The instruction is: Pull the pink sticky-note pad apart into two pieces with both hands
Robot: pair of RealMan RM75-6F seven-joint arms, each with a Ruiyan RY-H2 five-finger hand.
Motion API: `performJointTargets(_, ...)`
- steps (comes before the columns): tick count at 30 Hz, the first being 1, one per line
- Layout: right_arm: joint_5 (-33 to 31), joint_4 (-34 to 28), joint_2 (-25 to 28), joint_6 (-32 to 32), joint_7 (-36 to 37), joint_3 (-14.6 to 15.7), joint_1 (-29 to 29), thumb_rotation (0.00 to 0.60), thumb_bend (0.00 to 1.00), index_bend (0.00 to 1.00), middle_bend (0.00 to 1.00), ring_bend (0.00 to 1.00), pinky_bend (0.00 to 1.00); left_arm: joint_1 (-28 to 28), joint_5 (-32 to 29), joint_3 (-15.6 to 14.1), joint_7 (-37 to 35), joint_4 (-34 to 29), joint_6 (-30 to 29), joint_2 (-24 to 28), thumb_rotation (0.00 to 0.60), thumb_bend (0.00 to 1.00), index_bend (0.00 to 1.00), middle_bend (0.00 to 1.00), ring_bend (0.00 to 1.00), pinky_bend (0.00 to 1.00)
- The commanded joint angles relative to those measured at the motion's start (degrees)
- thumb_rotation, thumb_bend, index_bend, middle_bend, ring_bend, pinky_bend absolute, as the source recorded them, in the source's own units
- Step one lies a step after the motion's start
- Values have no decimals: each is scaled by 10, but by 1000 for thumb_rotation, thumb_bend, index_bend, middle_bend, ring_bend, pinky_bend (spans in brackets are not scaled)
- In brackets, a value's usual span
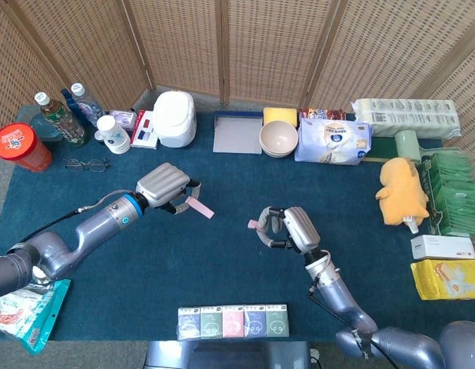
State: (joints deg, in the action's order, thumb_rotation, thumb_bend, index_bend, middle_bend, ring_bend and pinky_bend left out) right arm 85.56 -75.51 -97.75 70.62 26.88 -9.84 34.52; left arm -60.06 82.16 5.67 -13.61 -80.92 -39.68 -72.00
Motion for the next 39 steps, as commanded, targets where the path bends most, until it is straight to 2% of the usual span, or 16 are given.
performJointTargets(1, -8, -9, 13, -8, -5, 1, -4, 600, 491, 262, 413, 452, 464, 1, -10, 5, 18, 2, -3, -9, 600, 343, 578, 861, 922, 952)
performJointTargets(5, -13, -18, 26, -10, -7, 1, -9, 600, 491, 135, 312, 370, 396, 2, -21, 11, 43, -4, -7, -15, 600, 333, 456, 763, 829, 903)
performJointTargets(7, -13, -21, 30, -10, -8, 1, -10, 600, 491, 107, 282, 341, 372, 3, -25, 13, 50, -7, -9, -17, 600, 322, 370, 656, 726, 822)
performJointTargets(12, -15, -27, 42, -4, -10, -2, -17, 600, 491, 102, 276, 314, 361, 7, -34, 19, 67, -18, -18, -16, 600, 302, 232, 448, 468, 625)
performJointTargets(17, -15, -30, 53, 2, -14, -3, -22, 600, 491, 110, 276, 286, 351, 18, -37, 21, 72, -32, -31, -6, 600, 302, 179, 342, 342, 519)
performJointTargets(23, -21, -31, 73, 7, -31, -1, -34, 600, 491, 125, 264, 235, 314, 49, -39, 19, 78, -62, -69, 25, 600, 302, 162, 319, 308, 484)
performJointTargets(30, -42, -32, 99, 20, -72, -2, -58, 600, 491, 178, 264, 221, 298, 127, -51, -2, 118, -122, -157, 67, 600, 302, 160, 317, 305, 483)
performJointTargets(33, -49, -36, 110, 28, -96, 0, -70, 600, 491, 195, 264, 216, 298, 174, -56, -18, 137, -156, -208, 83, 600, 301, 160, 317, 305, 483)
performJointTargets(39, -52, -46, 141, 56, -203, 23, -105, 600, 491, 235, 264, 203, 284, 286, -41, -65, 177, -213, -333, 107, 600, 299, 160, 317, 305, 483)
